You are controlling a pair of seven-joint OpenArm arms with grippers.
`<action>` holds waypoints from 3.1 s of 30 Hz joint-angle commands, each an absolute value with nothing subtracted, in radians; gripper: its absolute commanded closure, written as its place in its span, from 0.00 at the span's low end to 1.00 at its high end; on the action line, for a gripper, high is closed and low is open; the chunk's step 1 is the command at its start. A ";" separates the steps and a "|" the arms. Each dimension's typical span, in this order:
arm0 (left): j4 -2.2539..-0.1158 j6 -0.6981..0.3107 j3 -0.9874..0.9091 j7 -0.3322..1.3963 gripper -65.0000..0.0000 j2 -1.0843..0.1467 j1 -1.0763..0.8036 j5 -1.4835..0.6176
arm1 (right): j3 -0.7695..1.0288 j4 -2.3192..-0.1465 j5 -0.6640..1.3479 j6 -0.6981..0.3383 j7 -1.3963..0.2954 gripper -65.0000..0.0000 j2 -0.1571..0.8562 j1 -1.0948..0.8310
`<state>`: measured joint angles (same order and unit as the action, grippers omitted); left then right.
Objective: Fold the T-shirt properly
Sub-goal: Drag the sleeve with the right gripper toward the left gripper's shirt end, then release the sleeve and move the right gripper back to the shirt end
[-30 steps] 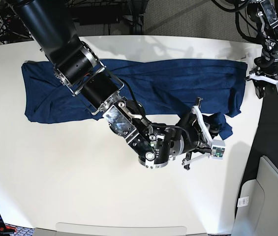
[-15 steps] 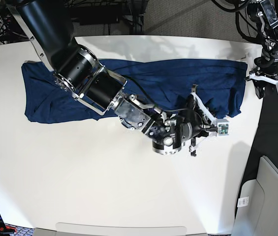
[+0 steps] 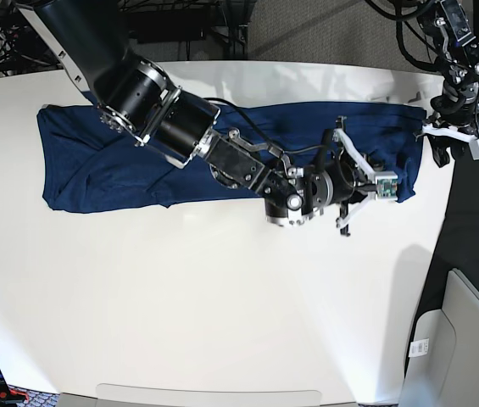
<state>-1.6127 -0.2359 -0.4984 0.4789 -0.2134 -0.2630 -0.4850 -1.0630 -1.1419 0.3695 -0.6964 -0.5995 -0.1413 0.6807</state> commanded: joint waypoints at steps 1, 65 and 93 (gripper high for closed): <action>-1.632 -0.240 -0.506 0.456 0.63 -0.229 -0.259 -0.496 | -1.053 -1.150 0.386 -0.698 -0.549 0.99 -0.157 0.700; -1.512 -0.504 -0.499 1.142 0.47 -0.378 0.028 -0.498 | -0.467 -1.776 0.452 -0.584 0.013 0.62 0.562 0.094; -1.353 -0.585 -0.503 1.145 0.47 -0.374 -0.007 -0.713 | -0.395 -1.784 0.450 -0.587 0.013 0.62 0.562 0.042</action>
<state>-1.3453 -0.5808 -0.5003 1.1244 -0.3603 -0.0093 -0.7197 -0.4057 -1.7653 0.4328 -0.5831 -0.0189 0.5529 0.0277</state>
